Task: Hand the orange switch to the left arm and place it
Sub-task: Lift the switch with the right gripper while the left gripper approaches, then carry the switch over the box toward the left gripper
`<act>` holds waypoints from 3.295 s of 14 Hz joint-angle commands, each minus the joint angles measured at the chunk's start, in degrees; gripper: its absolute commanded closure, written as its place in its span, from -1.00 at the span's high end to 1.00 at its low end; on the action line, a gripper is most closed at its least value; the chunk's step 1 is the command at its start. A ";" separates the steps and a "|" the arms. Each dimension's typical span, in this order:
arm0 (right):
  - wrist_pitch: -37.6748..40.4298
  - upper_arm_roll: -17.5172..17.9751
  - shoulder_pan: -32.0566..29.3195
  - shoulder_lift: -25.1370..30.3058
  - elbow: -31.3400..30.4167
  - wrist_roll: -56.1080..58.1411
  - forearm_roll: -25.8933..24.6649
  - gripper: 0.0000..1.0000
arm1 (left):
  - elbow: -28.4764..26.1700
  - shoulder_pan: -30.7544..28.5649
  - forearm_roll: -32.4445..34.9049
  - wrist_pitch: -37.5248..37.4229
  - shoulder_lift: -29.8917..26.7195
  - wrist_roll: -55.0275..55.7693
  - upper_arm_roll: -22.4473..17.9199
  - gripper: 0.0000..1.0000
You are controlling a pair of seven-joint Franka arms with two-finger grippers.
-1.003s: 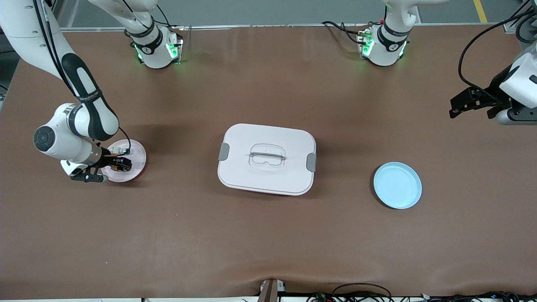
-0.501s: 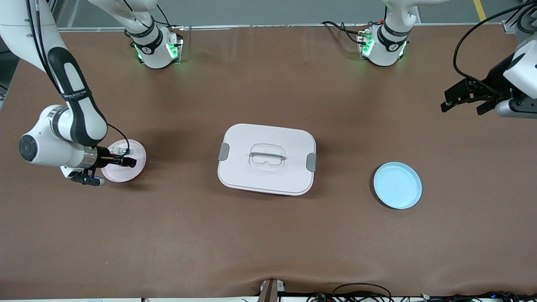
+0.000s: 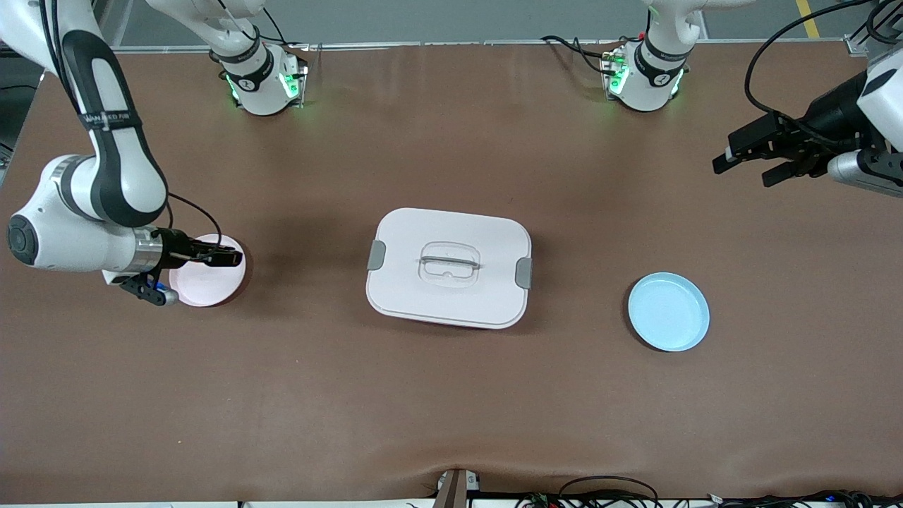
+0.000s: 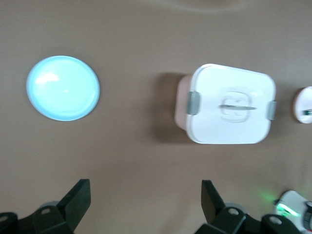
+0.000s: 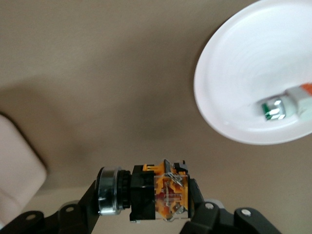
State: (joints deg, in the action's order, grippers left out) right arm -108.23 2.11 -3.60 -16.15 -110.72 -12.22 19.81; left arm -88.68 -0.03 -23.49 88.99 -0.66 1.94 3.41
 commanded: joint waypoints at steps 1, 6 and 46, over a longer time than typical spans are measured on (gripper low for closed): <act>3.10 0.00 2.00 3.40 0.07 -7.00 2.77 -1.00 | 0.96 -0.06 -6.02 -1.01 1.35 -1.50 -0.24 1.00; 7.68 0.00 6.58 5.25 4.10 -24.04 9.89 -1.00 | 0.96 0.81 -13.69 0.48 4.79 -1.50 0.02 1.00; -20.62 -0.35 34.98 -4.15 26.61 -90.96 26.86 -1.00 | 0.79 29.21 -27.58 41.18 21.05 -0.80 0.72 1.00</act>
State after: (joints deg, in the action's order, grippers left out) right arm -128.68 2.46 30.60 -19.50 -85.96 -101.58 46.91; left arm -88.67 29.09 -50.08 129.44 19.79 2.08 4.16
